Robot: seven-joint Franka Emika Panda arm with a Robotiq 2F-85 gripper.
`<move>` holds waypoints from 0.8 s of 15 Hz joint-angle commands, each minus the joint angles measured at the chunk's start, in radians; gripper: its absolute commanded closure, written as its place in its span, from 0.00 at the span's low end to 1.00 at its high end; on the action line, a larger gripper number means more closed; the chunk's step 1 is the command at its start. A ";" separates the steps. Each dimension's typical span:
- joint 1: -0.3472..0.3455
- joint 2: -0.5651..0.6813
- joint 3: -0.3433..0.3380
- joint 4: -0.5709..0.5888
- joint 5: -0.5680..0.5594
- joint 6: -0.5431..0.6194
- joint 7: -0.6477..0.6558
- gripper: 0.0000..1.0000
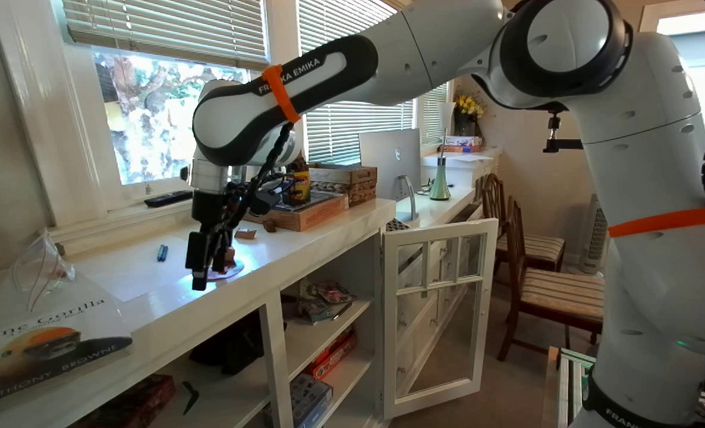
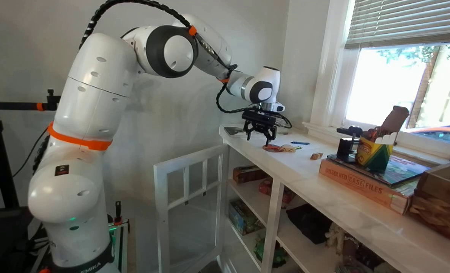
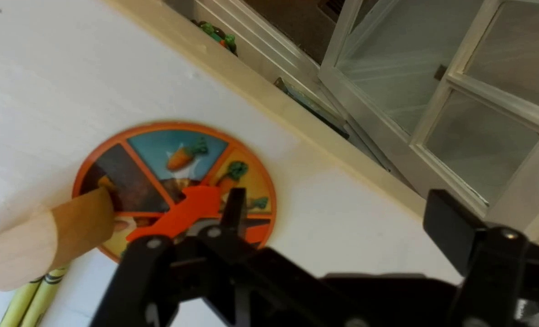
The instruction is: Put the black object on the box, then move one wooden block to the left, then turn the hand of the clock to the left
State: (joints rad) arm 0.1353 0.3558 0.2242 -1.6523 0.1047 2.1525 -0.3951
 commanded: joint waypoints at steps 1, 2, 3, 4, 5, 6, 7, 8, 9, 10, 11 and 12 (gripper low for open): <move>-0.017 -0.025 0.009 -0.045 0.051 0.042 -0.021 0.00; -0.018 -0.026 0.010 -0.047 0.057 0.046 -0.021 0.00; -0.020 -0.027 0.010 -0.051 0.065 0.054 -0.022 0.00; -0.020 -0.027 0.010 -0.053 0.069 0.057 -0.022 0.00; -0.020 -0.027 0.009 -0.055 0.071 0.058 -0.022 0.00; -0.020 -0.027 0.009 -0.056 0.072 0.059 -0.022 0.00; -0.022 -0.027 0.009 -0.056 0.075 0.060 -0.023 0.00; -0.022 -0.027 0.008 -0.058 0.075 0.063 -0.023 0.00; -0.024 -0.025 0.008 -0.058 0.077 0.066 -0.022 0.00; -0.025 -0.025 0.007 -0.059 0.077 0.069 -0.022 0.00; -0.026 -0.024 0.007 -0.059 0.078 0.074 -0.019 0.00; -0.028 -0.024 0.006 -0.061 0.079 0.077 -0.019 0.00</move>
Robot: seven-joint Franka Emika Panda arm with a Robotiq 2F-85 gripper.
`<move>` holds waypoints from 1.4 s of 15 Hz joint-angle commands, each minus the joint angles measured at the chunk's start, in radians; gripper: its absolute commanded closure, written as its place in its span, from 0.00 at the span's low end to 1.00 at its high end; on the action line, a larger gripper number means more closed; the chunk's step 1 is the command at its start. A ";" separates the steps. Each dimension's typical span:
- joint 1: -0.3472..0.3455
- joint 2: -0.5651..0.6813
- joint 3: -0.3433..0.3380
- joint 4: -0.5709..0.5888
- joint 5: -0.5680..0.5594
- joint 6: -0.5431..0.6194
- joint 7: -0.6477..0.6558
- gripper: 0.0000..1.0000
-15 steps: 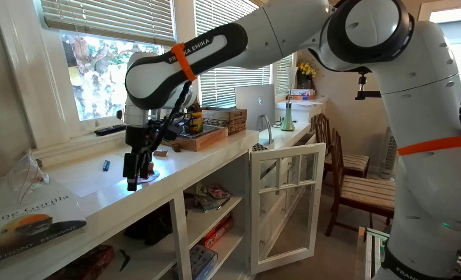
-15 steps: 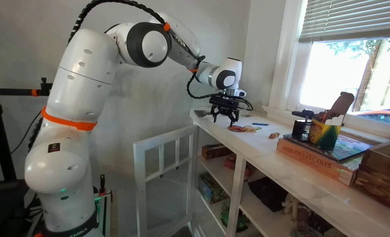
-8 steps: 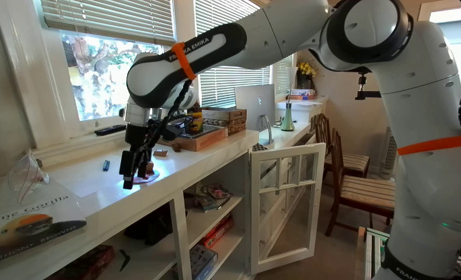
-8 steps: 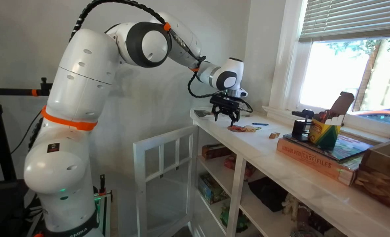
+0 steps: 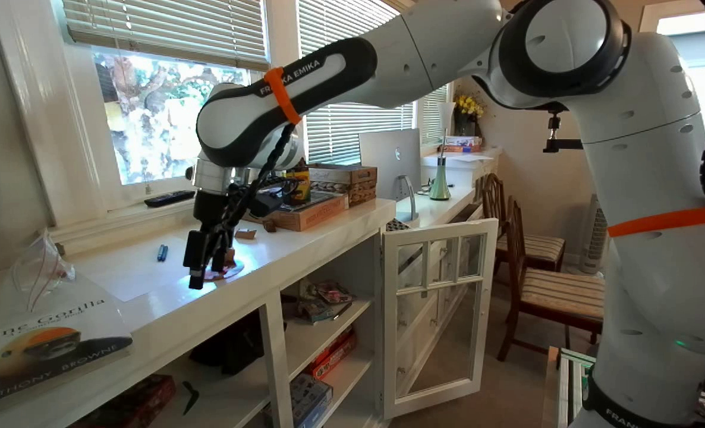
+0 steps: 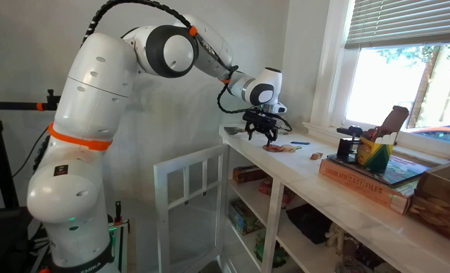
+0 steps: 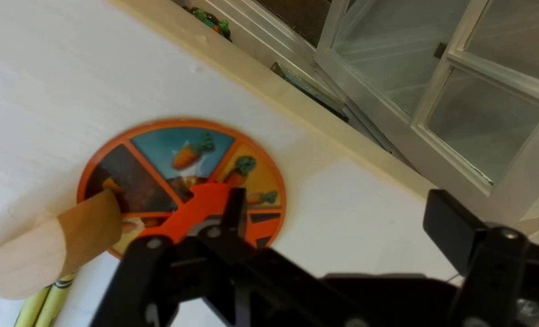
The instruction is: Put the black object on the box, then move one wooden block to the left, then turn the hand of the clock to the left
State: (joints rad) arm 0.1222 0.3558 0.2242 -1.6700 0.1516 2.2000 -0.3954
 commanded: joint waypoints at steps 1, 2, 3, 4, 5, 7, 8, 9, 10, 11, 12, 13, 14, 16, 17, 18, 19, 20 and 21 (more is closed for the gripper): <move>-0.016 -0.022 0.005 -0.043 0.031 0.033 -0.018 0.00; -0.018 -0.022 0.005 -0.045 0.030 0.037 -0.018 0.00; -0.020 -0.022 0.005 -0.046 0.029 0.038 -0.017 0.00; -0.021 -0.021 0.004 -0.046 0.029 0.038 -0.017 0.00; -0.023 -0.021 0.004 -0.045 0.029 0.038 -0.017 0.00; -0.024 -0.021 0.004 -0.044 0.028 0.039 -0.016 0.00; -0.025 -0.021 0.004 -0.044 0.028 0.040 -0.016 0.00; -0.026 -0.020 0.003 -0.043 0.028 0.040 -0.015 0.00; -0.026 -0.020 0.003 -0.043 0.027 0.041 -0.014 0.00; -0.027 -0.020 0.002 -0.042 0.025 0.044 -0.013 0.00; -0.027 -0.019 0.002 -0.041 0.025 0.045 -0.013 0.00; -0.028 -0.018 0.001 -0.040 0.025 0.047 -0.012 0.00; -0.028 -0.017 0.001 -0.039 0.024 0.050 -0.011 0.00; -0.027 -0.014 0.000 -0.039 0.022 0.055 -0.008 0.00; -0.027 -0.014 -0.001 -0.039 0.021 0.058 -0.007 0.00; -0.026 -0.012 -0.002 -0.038 0.019 0.061 -0.006 0.00; -0.026 -0.010 -0.004 -0.036 0.017 0.062 -0.003 0.00; -0.026 -0.010 -0.004 -0.036 0.015 0.064 -0.003 0.00; -0.025 -0.007 -0.006 -0.034 0.014 0.065 -0.001 0.00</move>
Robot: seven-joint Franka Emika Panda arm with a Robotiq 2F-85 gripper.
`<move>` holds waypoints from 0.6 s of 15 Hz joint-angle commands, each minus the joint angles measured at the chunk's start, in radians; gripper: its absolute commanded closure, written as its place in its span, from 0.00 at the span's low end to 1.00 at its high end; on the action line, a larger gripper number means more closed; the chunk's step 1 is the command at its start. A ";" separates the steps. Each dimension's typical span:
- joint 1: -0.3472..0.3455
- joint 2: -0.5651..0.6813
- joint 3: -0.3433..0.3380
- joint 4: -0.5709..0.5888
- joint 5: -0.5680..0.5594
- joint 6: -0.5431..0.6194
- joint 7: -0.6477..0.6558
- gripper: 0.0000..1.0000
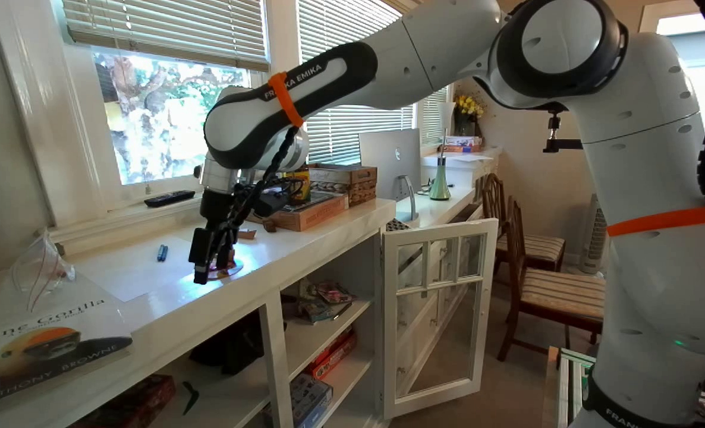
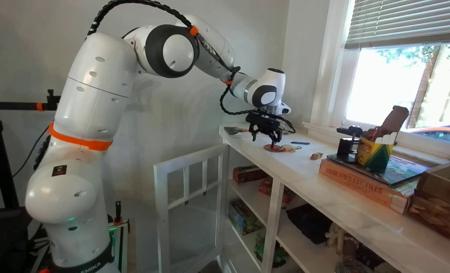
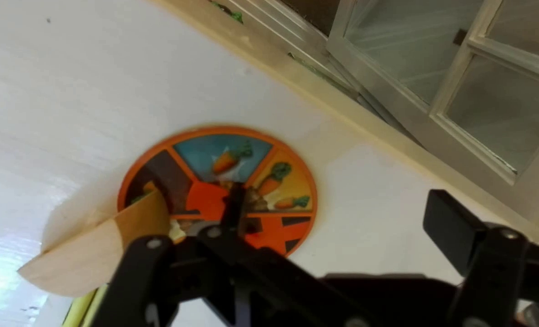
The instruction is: Put the black object on the box, then move one wooden block to the left, then turn the hand of the clock to the left
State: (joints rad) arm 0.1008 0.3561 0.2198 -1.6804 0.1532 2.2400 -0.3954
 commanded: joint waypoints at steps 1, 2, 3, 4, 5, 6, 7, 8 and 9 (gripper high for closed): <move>-0.004 -0.007 -0.002 -0.023 0.012 0.026 -0.001 0.00; -0.003 -0.004 -0.004 -0.022 0.009 0.028 0.003 0.00; -0.003 -0.003 -0.005 -0.021 0.008 0.029 0.004 0.00; -0.003 -0.002 -0.007 -0.020 0.006 0.029 0.006 0.00; -0.003 0.000 -0.008 -0.018 0.005 0.029 0.006 0.00; -0.002 0.001 -0.010 -0.016 0.003 0.030 0.007 0.00; -0.002 0.001 -0.011 -0.015 0.002 0.030 0.008 0.00; -0.002 0.003 -0.012 -0.013 0.002 0.029 0.010 0.00; -0.002 0.003 -0.013 -0.011 0.002 0.030 0.011 0.00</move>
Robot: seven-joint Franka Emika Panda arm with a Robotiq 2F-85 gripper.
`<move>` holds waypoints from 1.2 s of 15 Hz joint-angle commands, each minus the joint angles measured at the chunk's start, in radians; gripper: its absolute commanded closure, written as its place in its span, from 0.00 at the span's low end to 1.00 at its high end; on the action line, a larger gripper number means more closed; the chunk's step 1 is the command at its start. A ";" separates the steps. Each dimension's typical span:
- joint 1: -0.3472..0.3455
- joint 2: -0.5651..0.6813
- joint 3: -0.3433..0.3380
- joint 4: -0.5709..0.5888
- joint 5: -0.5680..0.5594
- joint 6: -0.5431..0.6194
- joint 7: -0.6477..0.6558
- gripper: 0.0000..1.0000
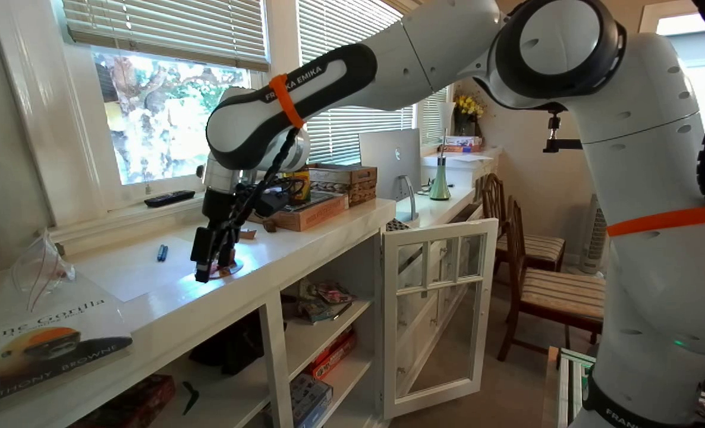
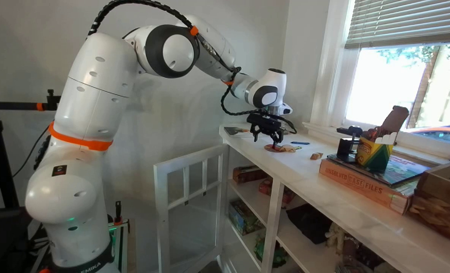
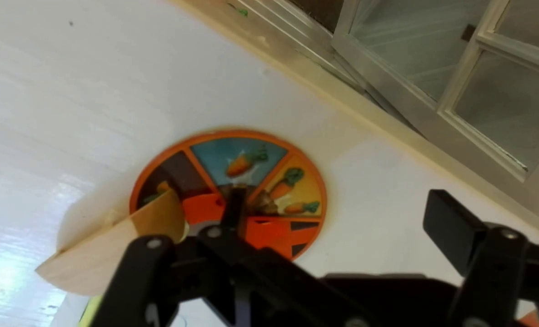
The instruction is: Put the black object on the box, then move one wooden block to the left, then turn the hand of the clock to the left
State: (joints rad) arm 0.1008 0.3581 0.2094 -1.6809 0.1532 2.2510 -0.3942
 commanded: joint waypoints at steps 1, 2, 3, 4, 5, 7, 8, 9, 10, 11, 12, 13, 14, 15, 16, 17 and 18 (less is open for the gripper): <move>-0.002 0.001 -0.004 -0.010 0.002 0.021 0.011 0.00; -0.002 0.000 -0.004 -0.010 0.002 0.022 0.012 0.00; -0.003 -0.001 -0.005 -0.009 0.004 0.023 0.012 0.00; -0.003 -0.006 -0.004 -0.008 0.008 0.015 0.016 0.00; -0.002 -0.015 -0.005 -0.008 0.005 0.011 0.019 0.00; 0.004 -0.035 -0.013 -0.005 -0.019 -0.010 0.040 0.00; 0.007 -0.046 -0.018 -0.002 -0.029 -0.030 0.059 0.00; 0.009 -0.057 -0.022 0.000 -0.037 -0.047 0.076 0.00; 0.019 -0.070 -0.035 -0.001 -0.067 -0.045 0.116 0.00; 0.027 -0.080 -0.046 0.002 -0.100 -0.057 0.154 0.00; 0.043 -0.092 -0.067 0.011 -0.158 -0.089 0.230 0.00; 0.054 -0.105 -0.082 0.008 -0.207 -0.095 0.293 0.00; 0.059 -0.117 -0.090 0.014 -0.243 -0.133 0.345 0.00; 0.066 -0.126 -0.097 0.018 -0.277 -0.163 0.393 0.00; 0.068 -0.137 -0.100 0.028 -0.290 -0.223 0.439 0.00; 0.068 -0.147 -0.099 0.031 -0.293 -0.258 0.465 0.00; 0.063 -0.166 -0.096 0.031 -0.279 -0.299 0.481 0.00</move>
State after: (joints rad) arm 0.1473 0.2354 0.1279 -1.6504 -0.1061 2.0618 -0.0035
